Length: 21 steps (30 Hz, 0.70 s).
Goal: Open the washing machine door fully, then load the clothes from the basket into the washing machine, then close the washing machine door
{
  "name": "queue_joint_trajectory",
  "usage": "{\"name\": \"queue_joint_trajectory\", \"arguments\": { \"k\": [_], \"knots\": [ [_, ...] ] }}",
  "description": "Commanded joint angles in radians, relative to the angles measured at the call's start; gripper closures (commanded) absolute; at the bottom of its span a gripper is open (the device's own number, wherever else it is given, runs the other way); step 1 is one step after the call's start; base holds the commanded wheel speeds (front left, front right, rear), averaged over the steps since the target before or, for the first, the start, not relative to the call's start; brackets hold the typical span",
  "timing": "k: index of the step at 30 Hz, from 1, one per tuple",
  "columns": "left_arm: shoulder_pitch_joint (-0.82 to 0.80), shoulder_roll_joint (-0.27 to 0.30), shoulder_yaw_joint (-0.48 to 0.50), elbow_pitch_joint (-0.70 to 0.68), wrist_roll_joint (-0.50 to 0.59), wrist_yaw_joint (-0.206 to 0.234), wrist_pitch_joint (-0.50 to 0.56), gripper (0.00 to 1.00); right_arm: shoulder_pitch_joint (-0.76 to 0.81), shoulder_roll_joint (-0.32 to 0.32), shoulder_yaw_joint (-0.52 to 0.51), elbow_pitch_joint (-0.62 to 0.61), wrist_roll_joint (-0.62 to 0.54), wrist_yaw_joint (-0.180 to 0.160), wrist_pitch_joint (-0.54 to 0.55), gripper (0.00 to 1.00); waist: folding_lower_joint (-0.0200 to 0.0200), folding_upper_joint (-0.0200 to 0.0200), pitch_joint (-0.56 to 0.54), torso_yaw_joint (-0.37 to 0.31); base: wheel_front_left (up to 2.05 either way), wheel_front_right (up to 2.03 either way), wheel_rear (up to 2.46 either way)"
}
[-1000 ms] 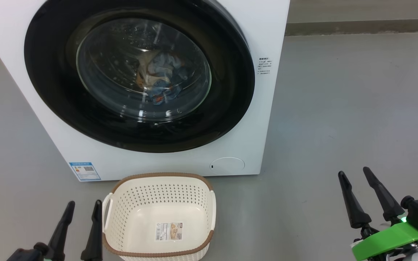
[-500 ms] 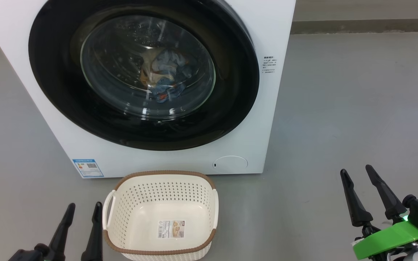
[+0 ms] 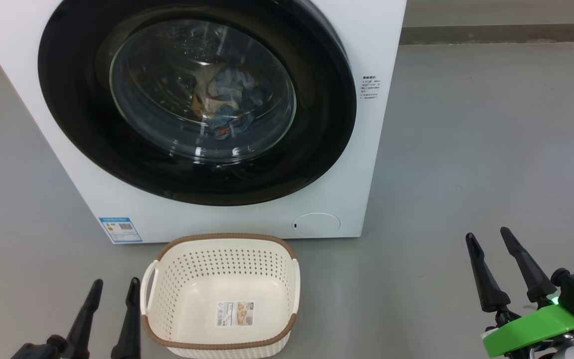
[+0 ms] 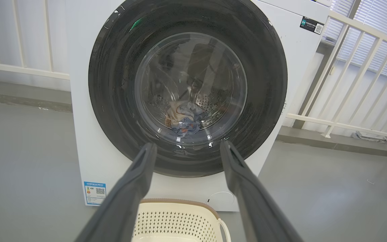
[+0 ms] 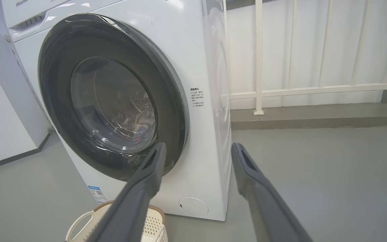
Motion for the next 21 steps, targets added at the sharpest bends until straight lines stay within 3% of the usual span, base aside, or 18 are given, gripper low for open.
{"name": "queue_joint_trajectory", "arguments": {
  "k": [1, 21],
  "knots": [
    [-0.035, 0.01, 0.037, -0.022, -0.001, -0.003, -0.008, 0.0, 0.0, -0.01, 0.014, -0.022, -0.01, -0.002, -0.005, 0.0, 0.0, -0.0001, 0.0, 0.0, 0.0, 0.0, 0.0],
    [-0.037, 0.01, 0.039, -0.027, 0.007, -0.003, -0.008, 0.0, 0.001, -0.003, 0.01, -0.008, -0.018, -0.002, -0.005, 0.0, 0.0, -0.0001, 0.006, 0.004, 0.0, 0.0, 0.0]
  ]
}}
